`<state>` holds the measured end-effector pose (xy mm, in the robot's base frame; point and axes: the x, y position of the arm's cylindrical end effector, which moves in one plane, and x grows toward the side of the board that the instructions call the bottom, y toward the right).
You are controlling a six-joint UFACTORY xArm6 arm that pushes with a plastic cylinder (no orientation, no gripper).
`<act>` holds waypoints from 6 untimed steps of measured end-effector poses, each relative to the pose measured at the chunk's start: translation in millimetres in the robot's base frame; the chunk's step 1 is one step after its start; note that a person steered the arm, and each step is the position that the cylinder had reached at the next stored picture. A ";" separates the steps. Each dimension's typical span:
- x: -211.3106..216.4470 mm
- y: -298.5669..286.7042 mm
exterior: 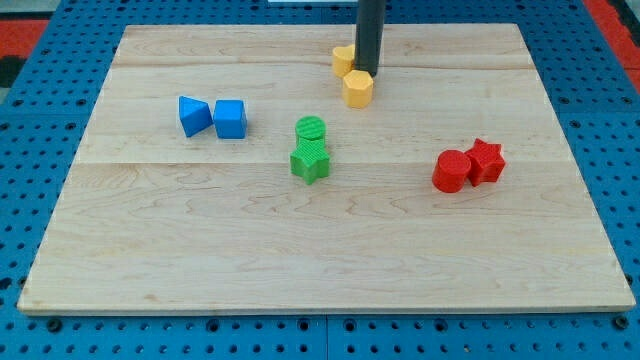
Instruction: Move the yellow hexagon to the left center of the board
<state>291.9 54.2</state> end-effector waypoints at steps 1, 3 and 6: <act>8.0 25.6; 30.6 -34.2; 57.1 -67.9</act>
<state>349.0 -13.8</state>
